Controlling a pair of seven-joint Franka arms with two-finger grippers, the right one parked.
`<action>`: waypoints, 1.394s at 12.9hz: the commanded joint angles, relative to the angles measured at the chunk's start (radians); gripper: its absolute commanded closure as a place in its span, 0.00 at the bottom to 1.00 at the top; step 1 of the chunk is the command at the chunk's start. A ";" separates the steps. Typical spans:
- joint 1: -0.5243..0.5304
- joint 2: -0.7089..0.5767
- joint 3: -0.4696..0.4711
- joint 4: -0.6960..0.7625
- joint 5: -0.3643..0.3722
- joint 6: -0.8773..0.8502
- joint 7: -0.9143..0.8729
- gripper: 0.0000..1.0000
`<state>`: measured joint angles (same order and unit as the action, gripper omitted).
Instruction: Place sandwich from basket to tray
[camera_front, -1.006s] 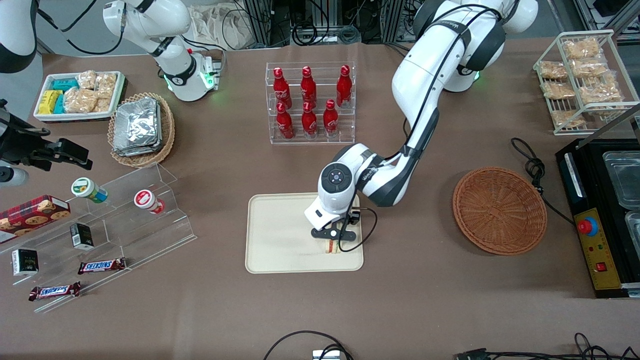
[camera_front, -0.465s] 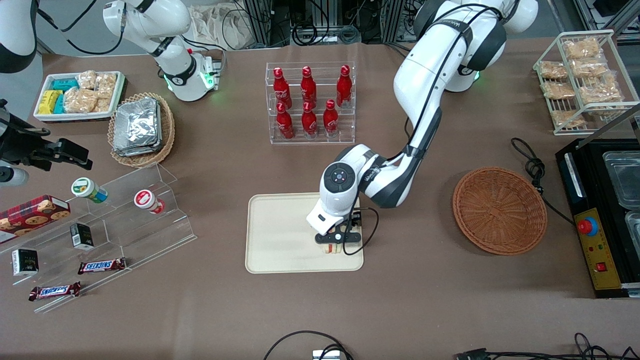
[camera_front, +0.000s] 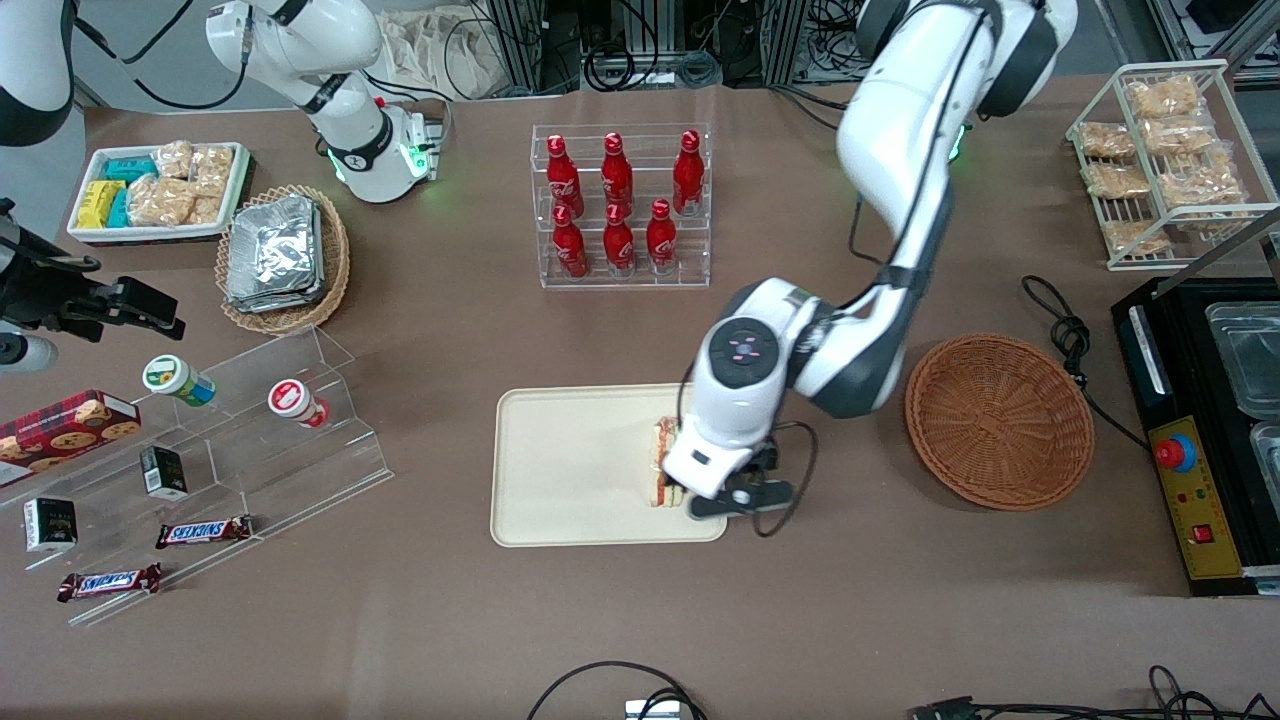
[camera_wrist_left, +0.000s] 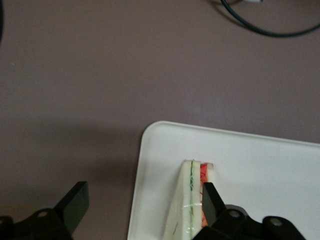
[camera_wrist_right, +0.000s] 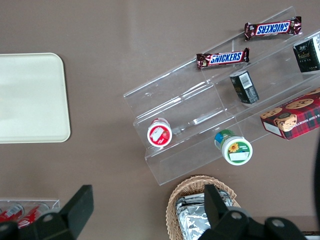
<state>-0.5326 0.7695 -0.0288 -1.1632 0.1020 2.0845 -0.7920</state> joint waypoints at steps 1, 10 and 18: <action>0.071 -0.085 -0.006 -0.016 0.001 -0.037 -0.004 0.00; 0.244 -0.246 -0.006 -0.026 -0.007 -0.268 0.271 0.00; 0.413 -0.393 -0.005 -0.027 -0.073 -0.498 0.589 0.00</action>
<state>-0.1661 0.4340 -0.0251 -1.1626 0.0600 1.6250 -0.2777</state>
